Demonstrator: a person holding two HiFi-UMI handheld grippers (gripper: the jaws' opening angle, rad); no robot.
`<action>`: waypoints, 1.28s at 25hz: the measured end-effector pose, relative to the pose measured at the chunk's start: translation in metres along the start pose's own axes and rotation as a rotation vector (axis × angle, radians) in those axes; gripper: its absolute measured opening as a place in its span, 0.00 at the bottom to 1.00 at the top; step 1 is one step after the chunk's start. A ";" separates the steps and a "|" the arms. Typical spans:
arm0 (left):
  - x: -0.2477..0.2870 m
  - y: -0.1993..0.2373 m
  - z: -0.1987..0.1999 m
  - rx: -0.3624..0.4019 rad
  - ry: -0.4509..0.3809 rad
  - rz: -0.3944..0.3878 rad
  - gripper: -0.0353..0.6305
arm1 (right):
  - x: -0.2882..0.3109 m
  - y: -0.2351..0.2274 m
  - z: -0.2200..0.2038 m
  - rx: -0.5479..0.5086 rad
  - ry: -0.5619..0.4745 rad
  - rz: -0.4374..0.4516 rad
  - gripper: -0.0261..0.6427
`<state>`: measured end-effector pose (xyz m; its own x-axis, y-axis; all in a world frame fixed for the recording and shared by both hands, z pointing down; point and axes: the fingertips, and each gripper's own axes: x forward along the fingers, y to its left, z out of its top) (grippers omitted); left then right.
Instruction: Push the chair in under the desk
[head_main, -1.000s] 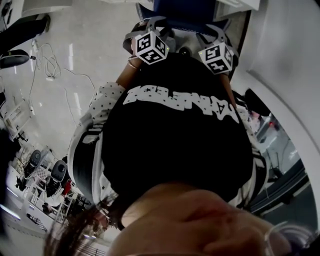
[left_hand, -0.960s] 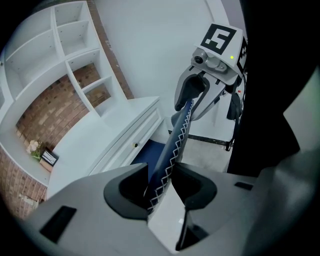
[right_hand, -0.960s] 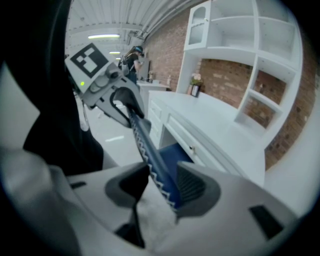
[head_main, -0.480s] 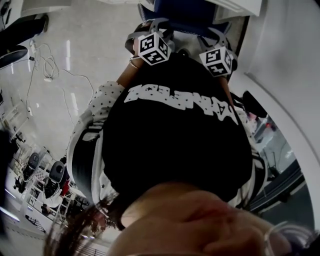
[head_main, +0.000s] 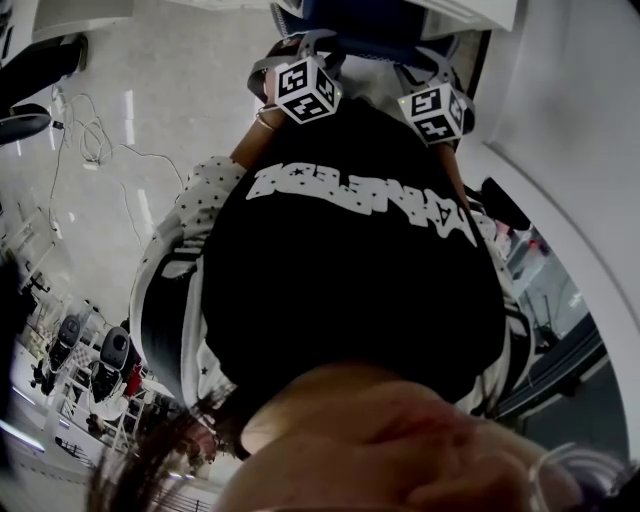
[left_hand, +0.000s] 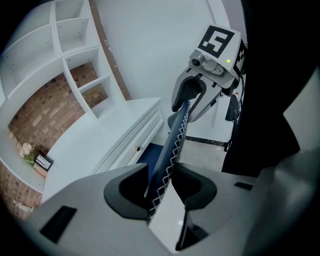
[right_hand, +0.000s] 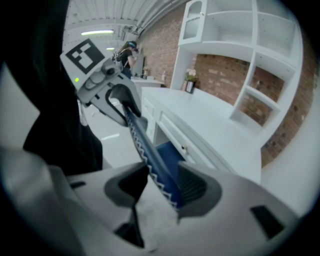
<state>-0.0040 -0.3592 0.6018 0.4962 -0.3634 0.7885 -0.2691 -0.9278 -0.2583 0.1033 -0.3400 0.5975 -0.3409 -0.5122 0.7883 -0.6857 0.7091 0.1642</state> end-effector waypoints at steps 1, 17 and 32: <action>0.000 0.000 0.000 0.000 0.001 -0.005 0.32 | 0.000 0.000 0.000 0.001 0.001 -0.002 0.33; 0.015 0.048 -0.019 0.005 0.011 -0.030 0.32 | 0.037 -0.017 0.033 0.004 0.001 -0.002 0.33; 0.014 0.051 -0.015 0.016 0.012 -0.038 0.32 | 0.036 -0.018 0.027 0.003 0.015 -0.002 0.33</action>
<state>-0.0228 -0.4101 0.6078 0.4959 -0.3271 0.8044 -0.2367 -0.9422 -0.2372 0.0860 -0.3842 0.6068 -0.3298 -0.5064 0.7967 -0.6884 0.7065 0.1641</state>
